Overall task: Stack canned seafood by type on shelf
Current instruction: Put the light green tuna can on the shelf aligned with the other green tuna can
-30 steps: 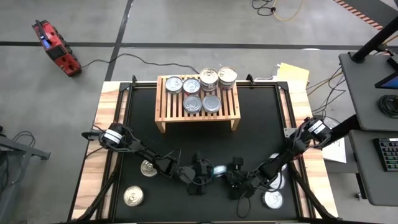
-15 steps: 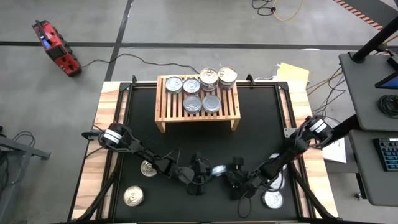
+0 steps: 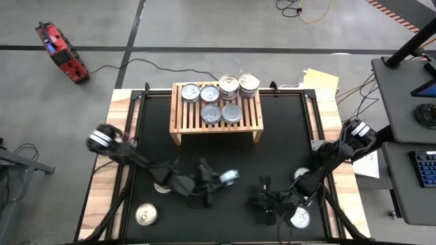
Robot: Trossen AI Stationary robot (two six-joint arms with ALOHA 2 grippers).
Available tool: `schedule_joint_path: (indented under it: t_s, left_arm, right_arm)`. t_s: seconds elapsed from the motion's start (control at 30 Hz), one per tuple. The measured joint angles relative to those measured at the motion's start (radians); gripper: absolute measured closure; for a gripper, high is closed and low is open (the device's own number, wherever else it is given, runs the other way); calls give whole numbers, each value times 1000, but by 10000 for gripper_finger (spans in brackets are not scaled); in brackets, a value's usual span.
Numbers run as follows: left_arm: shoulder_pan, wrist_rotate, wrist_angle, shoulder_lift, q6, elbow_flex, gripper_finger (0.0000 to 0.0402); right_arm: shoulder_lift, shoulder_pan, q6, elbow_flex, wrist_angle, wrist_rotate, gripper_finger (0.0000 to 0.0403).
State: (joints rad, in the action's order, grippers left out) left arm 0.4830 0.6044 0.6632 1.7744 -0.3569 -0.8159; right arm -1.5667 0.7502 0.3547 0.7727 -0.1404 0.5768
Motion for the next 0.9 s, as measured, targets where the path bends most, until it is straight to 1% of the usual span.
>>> schedule_joint_path:
  t_s: [0.1, 0.17, 0.3, 0.37, 0.47, 0.5, 0.57, 0.63, 0.7, 0.77, 0.9]
  left_arm:
    - [22, 50, 6, -155, -12, 85, 279]
    - [29, 91, 7, -251, -49, 140, 279]
    - [23, 209, 1, -412, -211, 238, 279]
    - [17, 236, 1, -476, -270, 283, 279]
    - [10, 260, 2, -559, -380, 342, 279]
    - [8, 255, 2, -585, -426, 361, 279]
    - [-1, 214, 2, -637, -493, 393, 279]
    - [-11, 137, 24, -683, -538, 422, 279]
    - [-17, 60, 66, -714, -581, 447, 279]
    - [-18, 3, 120, -724, -619, 465, 279]
    - [-10, -15, 164, -695, -703, 485, 279]
  right_arm:
    - [28, 0, -45, 0, 2, 20, 394]
    - [45, 0, -86, 0, 1, 52, 394]
    - [66, -2, -176, 4, 1, 155, 394]
    - [77, -3, -225, 7, -3, 208, 394]
    - [87, -14, -298, 15, -7, 260, 394]
    - [87, -21, -326, 18, -4, 273, 394]
    - [86, -39, -386, 27, -5, 302, 394]
    - [86, -57, -457, 35, -6, 327, 393]
    - [82, -79, -555, 41, -6, 326, 393]
    - [79, -96, -656, 49, -4, 323, 393]
    - [76, -124, -723, 76, -22, 324, 388]
